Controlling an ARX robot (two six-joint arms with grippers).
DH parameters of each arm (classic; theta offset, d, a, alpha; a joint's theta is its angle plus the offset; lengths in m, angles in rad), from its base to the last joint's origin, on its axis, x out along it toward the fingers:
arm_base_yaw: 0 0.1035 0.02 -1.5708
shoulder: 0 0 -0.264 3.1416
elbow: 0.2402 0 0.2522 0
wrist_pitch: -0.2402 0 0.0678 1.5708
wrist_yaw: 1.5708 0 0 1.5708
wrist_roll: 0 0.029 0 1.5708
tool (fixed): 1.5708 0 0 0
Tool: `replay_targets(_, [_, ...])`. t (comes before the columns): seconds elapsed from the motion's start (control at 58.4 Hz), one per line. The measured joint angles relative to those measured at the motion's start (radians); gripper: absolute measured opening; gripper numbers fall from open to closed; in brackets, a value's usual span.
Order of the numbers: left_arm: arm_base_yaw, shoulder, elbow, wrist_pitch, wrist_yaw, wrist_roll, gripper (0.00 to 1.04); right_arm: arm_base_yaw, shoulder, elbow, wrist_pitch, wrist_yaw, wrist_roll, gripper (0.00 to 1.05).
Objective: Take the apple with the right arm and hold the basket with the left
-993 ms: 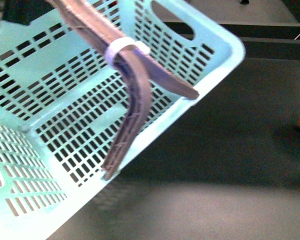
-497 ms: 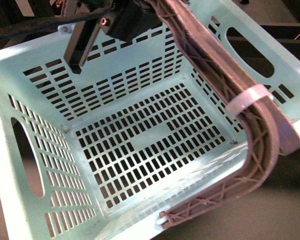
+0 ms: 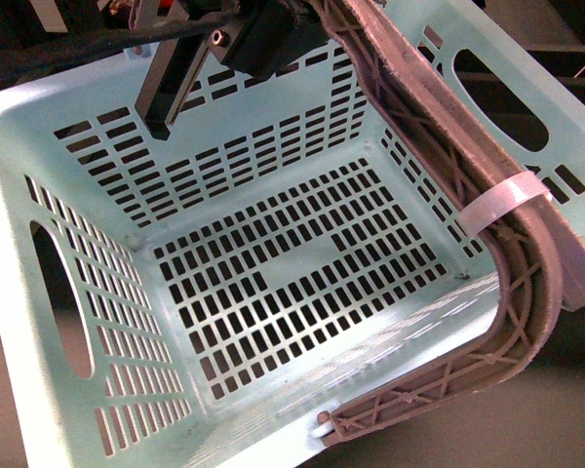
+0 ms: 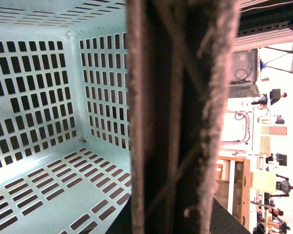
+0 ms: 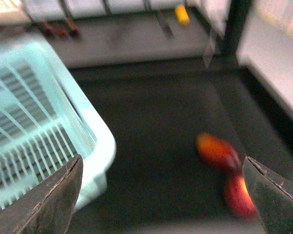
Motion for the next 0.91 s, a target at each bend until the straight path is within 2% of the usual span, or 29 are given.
replay_targets(0.086, [-0.001,0.000,0.001,0.000,0.001,0.003,0.06,-0.079,0.163,0.022,-0.017,-0.008,0.026,0.96])
replay_targets(0.171, [-0.001,0.001,0.001,0.000,0.005,0.002,0.06,-0.179,0.305,0.022,0.094,-0.072,0.016,0.96])
replay_targets(0.325, [0.000,0.001,0.001,0.000,0.000,0.002,0.06,-0.348,0.635,0.023,0.412,-0.173,-0.048,0.96])
replay_targets(0.445, [0.000,0.002,0.001,0.000,-0.002,0.003,0.06,-0.467,1.075,0.069,0.763,-0.207,-0.095,0.96])
replay_targets(0.514, [0.000,0.002,0.001,0.000,-0.001,0.003,0.06,-0.505,1.271,0.110,0.888,-0.212,-0.104,0.96])
replay_targets(0.634, [0.000,0.002,0.001,0.000,0.002,0.003,0.06,-0.545,1.553,0.185,1.021,-0.201,-0.110,0.96])
replay_targets(0.908, [0.000,0.002,0.001,0.000,0.002,0.003,0.06,-0.573,1.895,0.309,1.086,-0.184,-0.079,0.96])
